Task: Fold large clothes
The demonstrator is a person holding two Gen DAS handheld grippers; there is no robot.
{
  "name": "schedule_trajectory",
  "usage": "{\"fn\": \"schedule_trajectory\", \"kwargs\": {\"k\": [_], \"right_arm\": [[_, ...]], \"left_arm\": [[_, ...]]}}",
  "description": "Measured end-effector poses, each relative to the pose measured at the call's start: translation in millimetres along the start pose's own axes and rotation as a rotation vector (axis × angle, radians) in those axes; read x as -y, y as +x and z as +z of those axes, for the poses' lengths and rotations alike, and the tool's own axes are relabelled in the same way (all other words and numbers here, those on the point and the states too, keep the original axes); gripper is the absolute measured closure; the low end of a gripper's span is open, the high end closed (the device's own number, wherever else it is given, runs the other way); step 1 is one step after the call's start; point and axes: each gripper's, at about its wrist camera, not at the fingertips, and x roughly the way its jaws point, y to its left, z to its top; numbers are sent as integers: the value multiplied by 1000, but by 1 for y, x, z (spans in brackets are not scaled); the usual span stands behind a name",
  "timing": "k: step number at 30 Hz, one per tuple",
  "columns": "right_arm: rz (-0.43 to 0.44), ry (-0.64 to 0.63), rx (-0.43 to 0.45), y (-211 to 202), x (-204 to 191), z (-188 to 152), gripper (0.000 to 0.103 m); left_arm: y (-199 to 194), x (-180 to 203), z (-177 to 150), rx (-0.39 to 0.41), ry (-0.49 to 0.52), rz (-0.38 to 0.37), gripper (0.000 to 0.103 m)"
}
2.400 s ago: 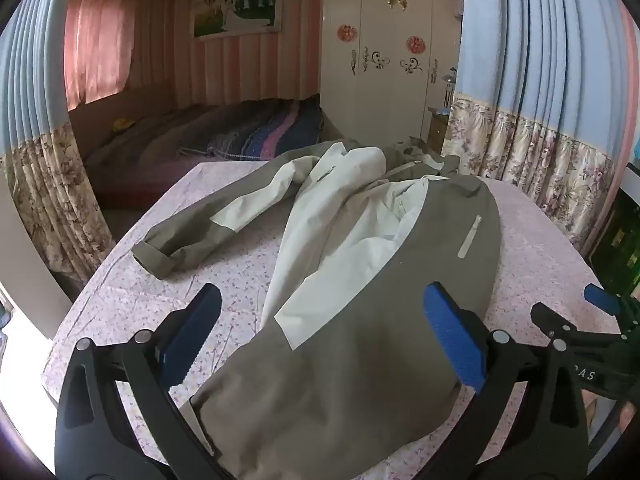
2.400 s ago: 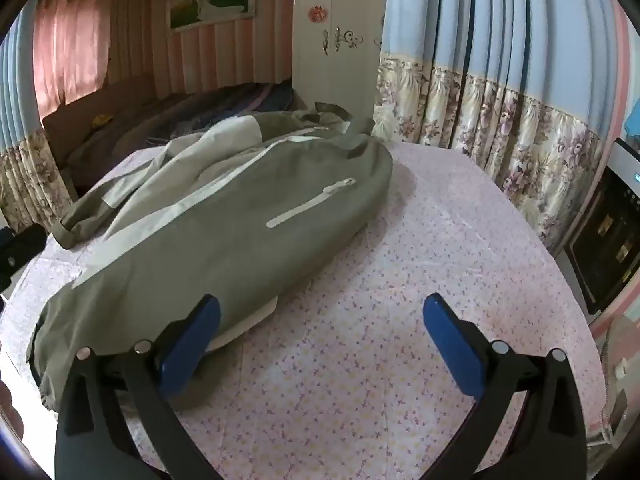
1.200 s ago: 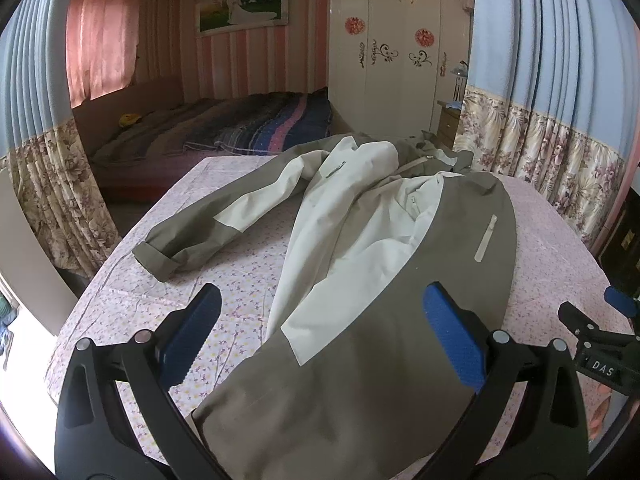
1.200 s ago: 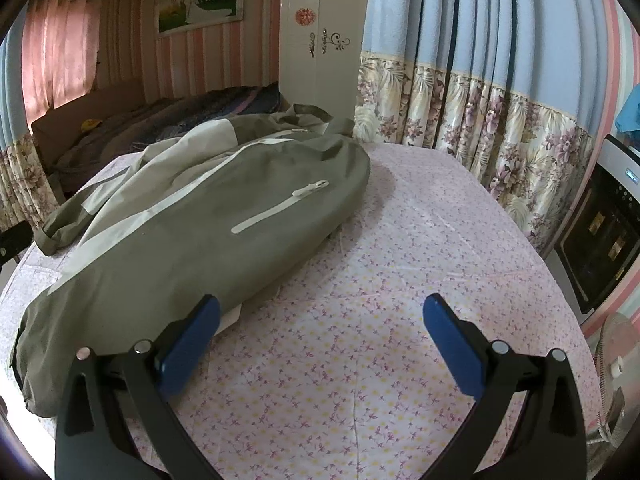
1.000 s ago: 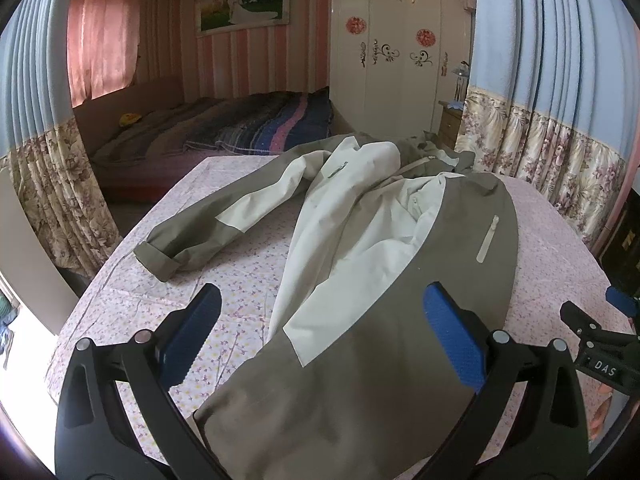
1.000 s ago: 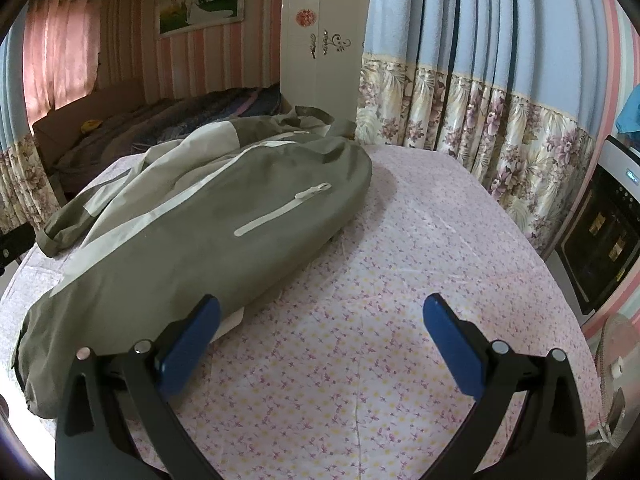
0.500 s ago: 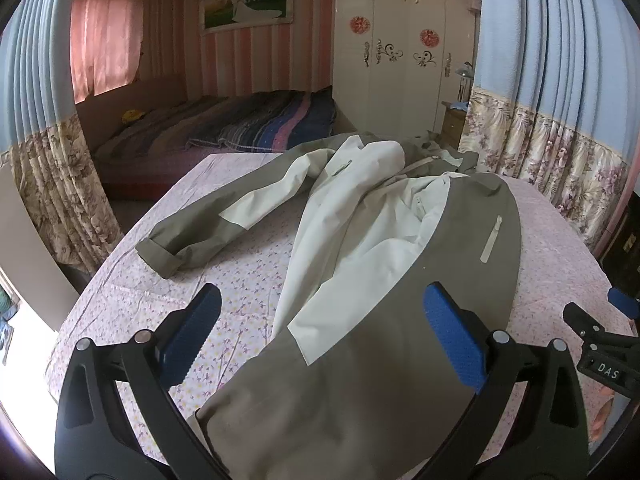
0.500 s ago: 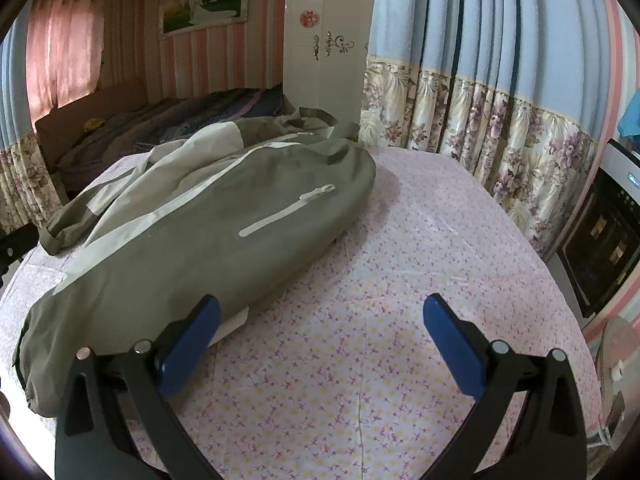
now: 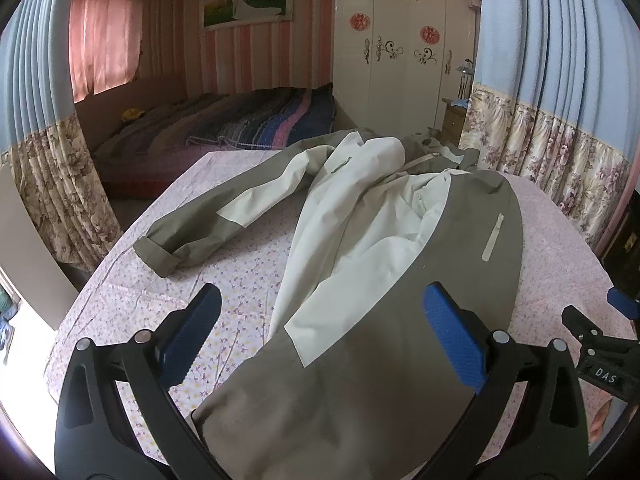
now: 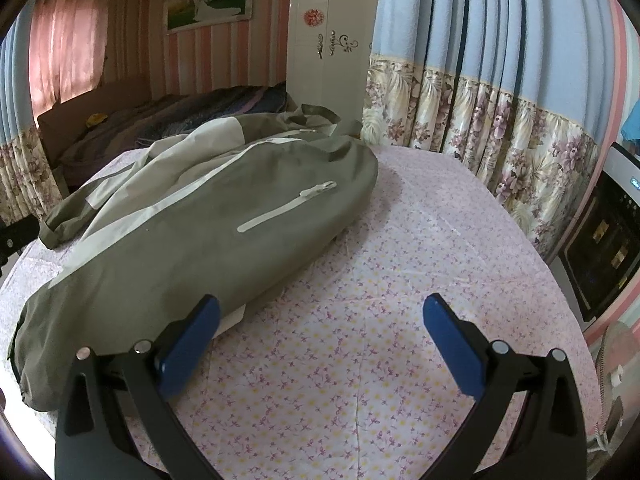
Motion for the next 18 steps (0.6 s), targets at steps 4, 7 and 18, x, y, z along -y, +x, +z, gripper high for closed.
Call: {"fn": "schedule_trajectory", "kwargs": {"k": [4,7,18], "right_arm": [[12,6,2,2,1,1,2],[12,-3,6,3,-1,1,2],[0,-19,-1,5,-9,3,2]], "left_arm": [[1,0,0,0,-1,2,3],[2,-1,1,-1,-5,2,3],[6,-12,3,1,-3,19,3]]}}
